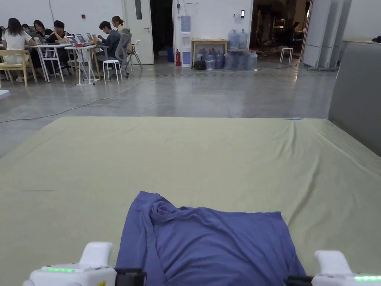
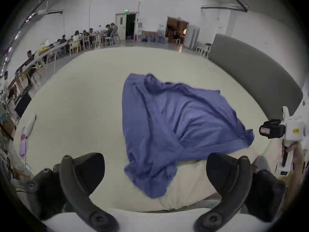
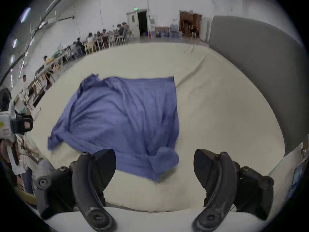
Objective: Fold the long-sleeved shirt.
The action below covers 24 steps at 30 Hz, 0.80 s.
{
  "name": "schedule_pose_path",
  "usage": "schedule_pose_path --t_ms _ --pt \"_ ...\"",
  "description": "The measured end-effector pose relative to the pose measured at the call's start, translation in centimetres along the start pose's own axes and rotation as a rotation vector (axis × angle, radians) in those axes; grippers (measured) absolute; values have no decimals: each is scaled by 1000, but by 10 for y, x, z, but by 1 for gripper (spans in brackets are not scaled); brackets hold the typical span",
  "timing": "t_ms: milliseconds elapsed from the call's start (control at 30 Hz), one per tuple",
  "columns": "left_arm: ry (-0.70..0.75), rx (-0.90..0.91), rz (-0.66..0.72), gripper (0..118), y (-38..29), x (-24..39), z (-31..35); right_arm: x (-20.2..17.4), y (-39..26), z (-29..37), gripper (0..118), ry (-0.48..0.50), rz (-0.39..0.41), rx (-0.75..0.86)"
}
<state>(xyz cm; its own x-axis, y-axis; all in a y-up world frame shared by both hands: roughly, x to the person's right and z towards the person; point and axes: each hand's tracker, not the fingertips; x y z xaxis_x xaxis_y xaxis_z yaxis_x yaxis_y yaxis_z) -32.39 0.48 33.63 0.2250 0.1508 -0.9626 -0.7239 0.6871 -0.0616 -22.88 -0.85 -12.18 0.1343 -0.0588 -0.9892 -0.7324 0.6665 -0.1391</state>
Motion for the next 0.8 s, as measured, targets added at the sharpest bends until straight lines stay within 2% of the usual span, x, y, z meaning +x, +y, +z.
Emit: schedule_pose_path --t_ms 33,67,100,133,167,200,267,367,400,433,467,500,533,567,667,800 --pt "0 -1 1 106 6 -1 3 0 5 3 73 -4 -8 -5" --pt "5 1 4 76 13 -2 4 1 8 11 34 1 -13 13" --pt "5 14 3 2 17 -3 4 0 10 12 0 5 -7 31" --pt "5 24 -9 0 20 2 3 -2 13 7 0 -9 -9 31" --pt "19 25 -10 0 24 1 -6 -6 11 6 0 -43 -14 41" --pt "33 66 2 0 30 -2 -13 -7 11 2 0 -30 -8 36" --pt "24 20 17 0 43 -6 -32 -11 12 -2 0 15 -14 13" --pt "21 32 53 0 79 -19 -65 -13 18 -17 0 30 -11 7" --pt "28 35 51 17 91 -15 -76 -16 18 -20 0 30 -1 4" --pt "33 40 54 53 106 -19 -92 -19 19 -24 0 32 11 2" --pt "58 36 63 53 124 -27 -113 -14 25 -34 0 41 17 -2" --pt "86 26 76 66 138 -34 -131 -15 26 -39 0 46 21 -5" --pt "131 -3 81 90 154 -32 -151 -17 28 -45 0 49 24 -8" --pt "150 -18 93 108 167 -40 -173 -20 28 -50 0 51 29 -10" --pt "244 -11 108 106 195 -51 -223 -19 38 -60 0 62 39 -27" --pt "267 -75 119 106 205 -55 -277 -21 44 -78 0 62 52 -46"
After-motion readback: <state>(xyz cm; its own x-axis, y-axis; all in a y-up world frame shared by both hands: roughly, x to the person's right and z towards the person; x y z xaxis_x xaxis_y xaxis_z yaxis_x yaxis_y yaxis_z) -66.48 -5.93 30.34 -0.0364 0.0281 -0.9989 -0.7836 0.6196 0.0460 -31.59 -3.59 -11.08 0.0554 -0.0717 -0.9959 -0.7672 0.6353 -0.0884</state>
